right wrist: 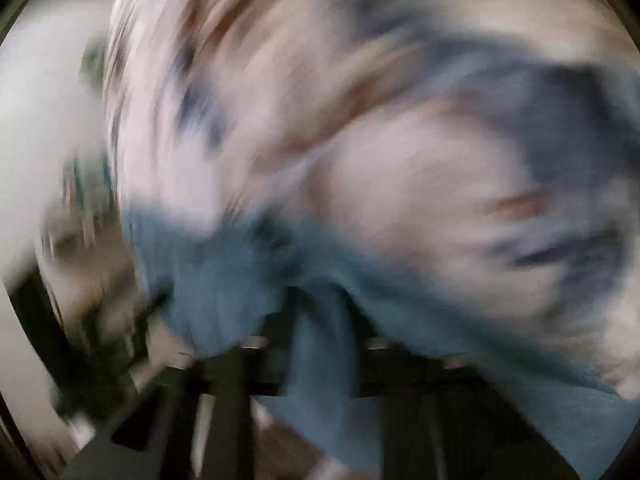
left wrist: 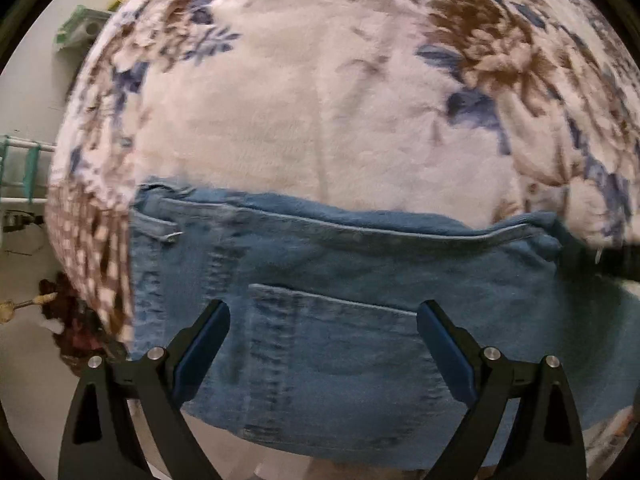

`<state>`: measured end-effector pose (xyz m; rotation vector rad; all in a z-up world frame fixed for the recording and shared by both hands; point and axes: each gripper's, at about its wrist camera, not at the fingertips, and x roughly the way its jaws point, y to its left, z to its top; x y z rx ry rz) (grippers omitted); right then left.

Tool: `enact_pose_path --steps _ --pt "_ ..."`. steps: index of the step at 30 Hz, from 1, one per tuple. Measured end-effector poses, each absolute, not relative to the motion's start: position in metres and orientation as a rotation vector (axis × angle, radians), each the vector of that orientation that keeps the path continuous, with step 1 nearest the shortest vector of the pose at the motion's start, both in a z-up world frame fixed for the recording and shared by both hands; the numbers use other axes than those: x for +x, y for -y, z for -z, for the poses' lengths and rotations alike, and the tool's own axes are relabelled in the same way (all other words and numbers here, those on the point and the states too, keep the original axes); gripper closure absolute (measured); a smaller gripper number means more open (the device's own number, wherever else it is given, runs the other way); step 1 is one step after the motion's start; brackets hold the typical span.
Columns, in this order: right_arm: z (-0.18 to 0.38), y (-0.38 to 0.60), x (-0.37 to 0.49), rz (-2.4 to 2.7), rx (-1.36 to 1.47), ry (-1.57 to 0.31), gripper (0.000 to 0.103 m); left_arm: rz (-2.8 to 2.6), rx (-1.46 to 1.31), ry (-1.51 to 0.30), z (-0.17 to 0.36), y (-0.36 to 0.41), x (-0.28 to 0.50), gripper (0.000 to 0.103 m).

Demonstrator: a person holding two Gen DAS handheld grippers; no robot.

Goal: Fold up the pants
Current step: 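Open the left gripper at the back pocket and move both grippers over the jeans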

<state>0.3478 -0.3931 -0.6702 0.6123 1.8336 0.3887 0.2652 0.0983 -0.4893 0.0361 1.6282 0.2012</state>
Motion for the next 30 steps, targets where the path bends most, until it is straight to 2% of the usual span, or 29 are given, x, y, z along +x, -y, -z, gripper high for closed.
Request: enact_pose_path --steps 2,4,6,8,14,16,17,22,24,25,26,27,28,29,30 --pt "0.644 0.419 0.353 -0.326 0.595 -1.724 0.088 -0.153 0.0 -1.62 0.487 -0.087 0.272 0.007" --pt "0.618 0.44 0.349 -0.323 0.553 -1.677 0.077 -0.073 -0.029 -1.623 0.487 -0.067 0.281 0.007" --pt "0.599 0.457 0.338 -0.306 0.444 -1.667 0.057 -0.017 0.003 -1.628 0.492 -0.045 0.289 0.007" --pt "0.589 0.466 0.325 -0.311 0.311 -1.693 0.054 0.017 0.067 -1.625 0.502 -0.022 0.296 0.007" --pt "0.615 0.479 0.3 -0.379 0.056 -1.778 0.054 0.039 0.239 -1.587 0.535 0.016 0.319 0.004" --pt "0.618 0.468 0.295 -0.393 -0.084 -1.751 0.072 0.033 0.237 -1.6 0.546 0.016 0.324 0.0" --pt "0.62 0.467 0.294 -0.38 -0.135 -1.734 0.078 0.035 0.218 -1.604 0.55 0.014 0.327 0.0" --pt "0.622 0.491 0.296 -0.262 -0.062 -1.714 0.081 0.013 0.186 -1.61 0.542 0.01 0.332 0.0" --pt "0.61 0.516 0.296 -0.201 0.113 -1.707 0.077 0.034 0.117 -1.598 0.522 0.013 0.329 0.001" --pt "0.601 0.536 0.293 -0.168 0.228 -1.685 0.075 0.059 0.07 -1.591 0.508 0.016 0.324 0.001" --pt "0.591 0.557 0.286 -0.129 0.361 -1.642 0.062 0.088 0.043 -1.588 0.498 0.022 0.318 0.001" --pt "0.581 0.583 0.274 -0.097 0.485 -1.585 0.042 0.115 0.037 -1.59 0.491 0.03 0.31 0.001" --pt "0.569 0.612 0.257 -0.059 0.619 -1.505 0.031 0.137 0.041 -1.595 0.486 0.036 0.303 0.001" --pt "0.56 0.633 0.242 -0.024 0.705 -1.441 0.025 0.168 0.047 -1.609 0.485 0.049 0.292 0.001" --pt "0.552 0.653 0.218 0.02 0.784 -1.381 0.025 0.199 0.058 -1.63 0.488 0.064 0.281 0.001"
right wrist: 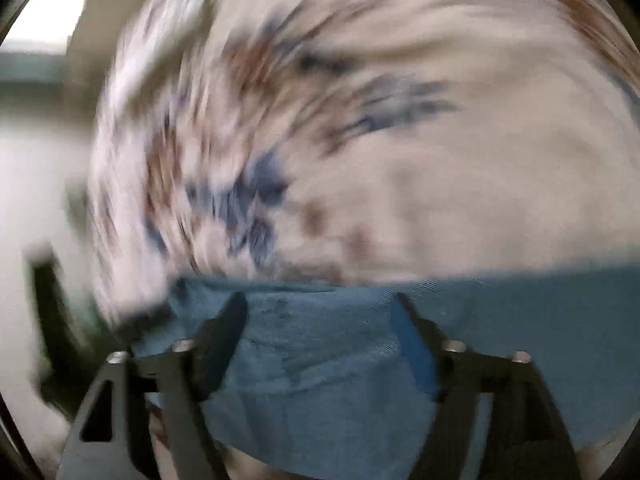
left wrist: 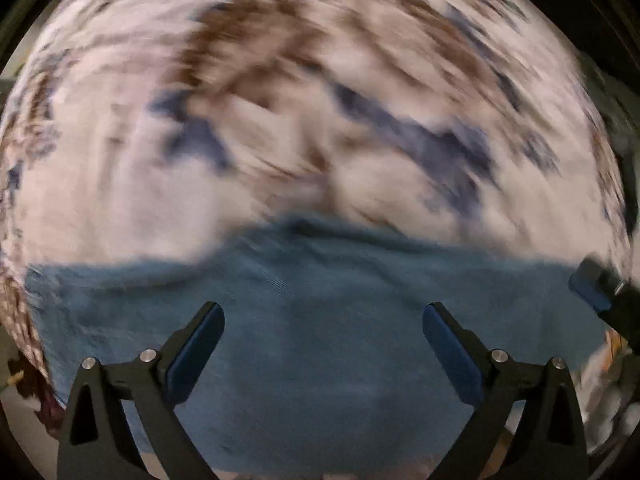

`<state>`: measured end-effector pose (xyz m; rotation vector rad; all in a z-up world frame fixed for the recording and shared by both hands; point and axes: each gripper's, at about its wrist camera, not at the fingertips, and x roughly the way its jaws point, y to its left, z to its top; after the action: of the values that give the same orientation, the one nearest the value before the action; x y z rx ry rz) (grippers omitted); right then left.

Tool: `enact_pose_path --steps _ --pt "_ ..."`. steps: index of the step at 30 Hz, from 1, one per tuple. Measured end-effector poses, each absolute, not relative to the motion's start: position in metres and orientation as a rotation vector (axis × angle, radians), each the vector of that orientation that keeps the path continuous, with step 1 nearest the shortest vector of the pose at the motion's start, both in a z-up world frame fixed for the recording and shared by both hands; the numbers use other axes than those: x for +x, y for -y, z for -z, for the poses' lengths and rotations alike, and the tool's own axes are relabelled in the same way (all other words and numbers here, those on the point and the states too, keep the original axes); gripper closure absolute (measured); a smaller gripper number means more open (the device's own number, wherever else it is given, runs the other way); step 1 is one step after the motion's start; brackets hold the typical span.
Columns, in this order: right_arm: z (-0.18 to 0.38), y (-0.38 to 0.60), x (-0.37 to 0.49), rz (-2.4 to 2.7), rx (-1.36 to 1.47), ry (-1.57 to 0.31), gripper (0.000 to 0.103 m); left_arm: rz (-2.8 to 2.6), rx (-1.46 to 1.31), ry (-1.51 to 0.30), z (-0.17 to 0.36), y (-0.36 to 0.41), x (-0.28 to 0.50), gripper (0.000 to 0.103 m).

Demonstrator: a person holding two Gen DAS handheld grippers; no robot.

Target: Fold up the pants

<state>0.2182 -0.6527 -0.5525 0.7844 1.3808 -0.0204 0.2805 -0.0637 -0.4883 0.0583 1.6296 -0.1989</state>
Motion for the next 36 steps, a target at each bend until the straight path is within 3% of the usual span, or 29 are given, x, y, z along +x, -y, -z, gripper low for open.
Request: enact_pose_path --steps 7,9,12,19,21,26,32,36 --pt "0.52 0.78 -0.007 0.563 1.083 -1.106 0.028 0.235 0.103 -1.772 0.549 0.141 0.237 0.001" --pt "0.527 0.815 -0.063 0.701 1.146 -1.05 0.041 0.194 0.147 -1.776 0.56 0.149 0.239 0.0" --pt "0.554 0.855 -0.112 0.769 1.254 -0.967 0.047 0.144 0.176 -1.797 0.573 0.155 0.245 0.0" --pt "0.639 0.87 -0.109 0.714 1.423 -0.903 0.047 0.023 0.266 -1.872 0.576 0.207 0.26 0.0" --pt "0.639 0.869 -0.1 0.675 1.426 -0.831 0.056 0.004 0.322 -1.856 0.563 0.229 0.266 0.0" --pt "0.615 0.859 -0.08 0.571 1.318 -0.77 0.056 0.138 0.388 -1.765 0.528 0.295 0.257 0.0" --pt "0.63 0.871 -0.084 0.573 1.336 -0.834 0.056 0.251 0.423 -1.805 0.539 0.373 0.241 0.0" --pt "0.635 0.884 -0.097 0.531 1.403 -0.731 0.079 0.292 0.434 -1.797 0.543 0.411 0.241 0.0"
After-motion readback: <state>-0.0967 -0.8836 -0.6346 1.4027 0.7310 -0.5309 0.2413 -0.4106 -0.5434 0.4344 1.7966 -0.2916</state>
